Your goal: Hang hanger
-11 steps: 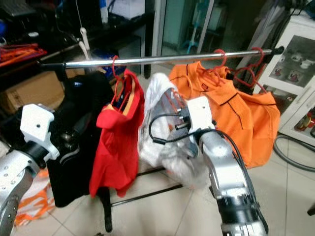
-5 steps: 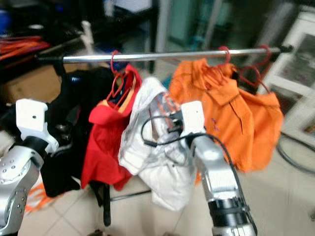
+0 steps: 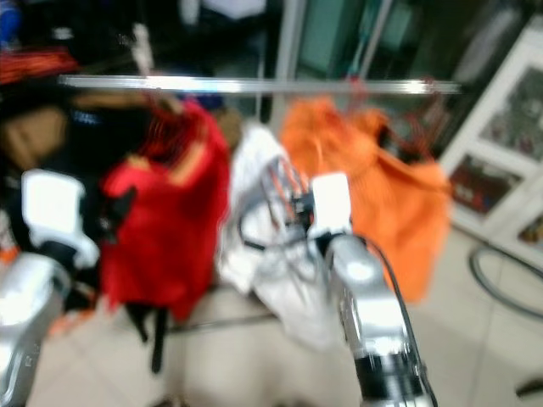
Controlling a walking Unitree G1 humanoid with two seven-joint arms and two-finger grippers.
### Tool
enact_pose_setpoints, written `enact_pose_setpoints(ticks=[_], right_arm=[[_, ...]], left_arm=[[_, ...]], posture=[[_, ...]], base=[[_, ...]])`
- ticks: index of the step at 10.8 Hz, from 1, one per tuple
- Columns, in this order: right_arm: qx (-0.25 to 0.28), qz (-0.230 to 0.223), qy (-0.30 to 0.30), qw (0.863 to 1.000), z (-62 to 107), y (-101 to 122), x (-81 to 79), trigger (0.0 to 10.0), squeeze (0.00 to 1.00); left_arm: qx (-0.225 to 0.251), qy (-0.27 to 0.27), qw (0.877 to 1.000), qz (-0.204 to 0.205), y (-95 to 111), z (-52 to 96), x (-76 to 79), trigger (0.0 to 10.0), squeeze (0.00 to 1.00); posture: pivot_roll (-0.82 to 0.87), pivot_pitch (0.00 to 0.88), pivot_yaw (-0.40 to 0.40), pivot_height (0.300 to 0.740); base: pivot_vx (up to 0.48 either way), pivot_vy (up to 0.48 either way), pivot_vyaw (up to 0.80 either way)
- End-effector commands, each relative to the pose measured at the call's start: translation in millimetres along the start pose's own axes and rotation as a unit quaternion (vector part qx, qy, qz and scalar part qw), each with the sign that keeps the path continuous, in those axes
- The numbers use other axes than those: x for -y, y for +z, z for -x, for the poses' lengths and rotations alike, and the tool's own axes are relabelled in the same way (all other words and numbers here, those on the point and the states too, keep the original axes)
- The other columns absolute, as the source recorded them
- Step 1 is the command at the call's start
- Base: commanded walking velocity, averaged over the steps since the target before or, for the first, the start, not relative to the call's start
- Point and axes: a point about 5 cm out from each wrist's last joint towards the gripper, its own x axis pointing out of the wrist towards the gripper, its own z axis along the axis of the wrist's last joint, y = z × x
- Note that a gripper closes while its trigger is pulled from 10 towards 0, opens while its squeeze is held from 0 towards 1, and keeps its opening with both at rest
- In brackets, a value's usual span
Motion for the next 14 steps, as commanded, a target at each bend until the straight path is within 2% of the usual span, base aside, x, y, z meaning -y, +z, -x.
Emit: enact_pose_setpoints(ticks=[1,3,4,7,8,10,14], right_arm=[[0.030,0.003,-0.012,0.999,2.4,12.3,5.2,10.0,0.00],[0.030,-0.012,-0.011,0.999,0.7,11.3,3.4,10.0,0.00],[0.031,-0.014,-0.012,0.999,-0.2,11.9,2.7,10.0,0.00],[0.030,-0.015,-0.003,0.999,-1.4,11.4,-1.8,10.0,0.00],[0.026,0.002,0.006,1.000,-3.8,11.5,-3.7,10.0,0.00],[0.034,-0.002,-0.018,0.999,-6.0,15.4,0.0,10.0,0.00],[0.035,0.019,-0.024,0.999,-6.1,17.5,1.8,10.0,0.00]], left_arm=[[0.015,-0.007,1.000,-0.007,6.7,-1.9,3.2,10.0,0.00],[0.019,0.030,0.999,0.028,6.0,-2.1,-2.5,10.0,0.00],[0.020,0.030,0.999,0.035,5.7,-1.6,-2.2,10.0,0.00],[0.021,0.015,0.999,0.026,4.1,2.2,1.2,10.0,0.00],[0.019,0.008,1.000,0.018,4.3,1.9,2.5,10.0,0.00],[0.021,-0.001,1.000,0.015,5.6,1.5,4.8,10.0,0.00],[0.018,-0.026,0.999,0.007,3.8,0.6,9.6,10.0,0.00]], posture=[[-0.01,0.017,-0.033,0.740],[-0.01,0.011,-0.030,0.740],[-0.01,0.009,-0.029,0.740],[-0.01,0.008,-0.031,0.740],[0.00,0.006,-0.032,0.740],[0.00,0.006,-0.034,0.740],[-0.01,0.000,-0.036,0.740]], base=[[0.000,0.000,0.00],[0.000,0.000,0.00],[0.000,0.000,0.00],[0.343,0.000,0.00],[0.379,0.000,0.00],[0.379,0.000,0.00],[0.380,0.000,0.00]])
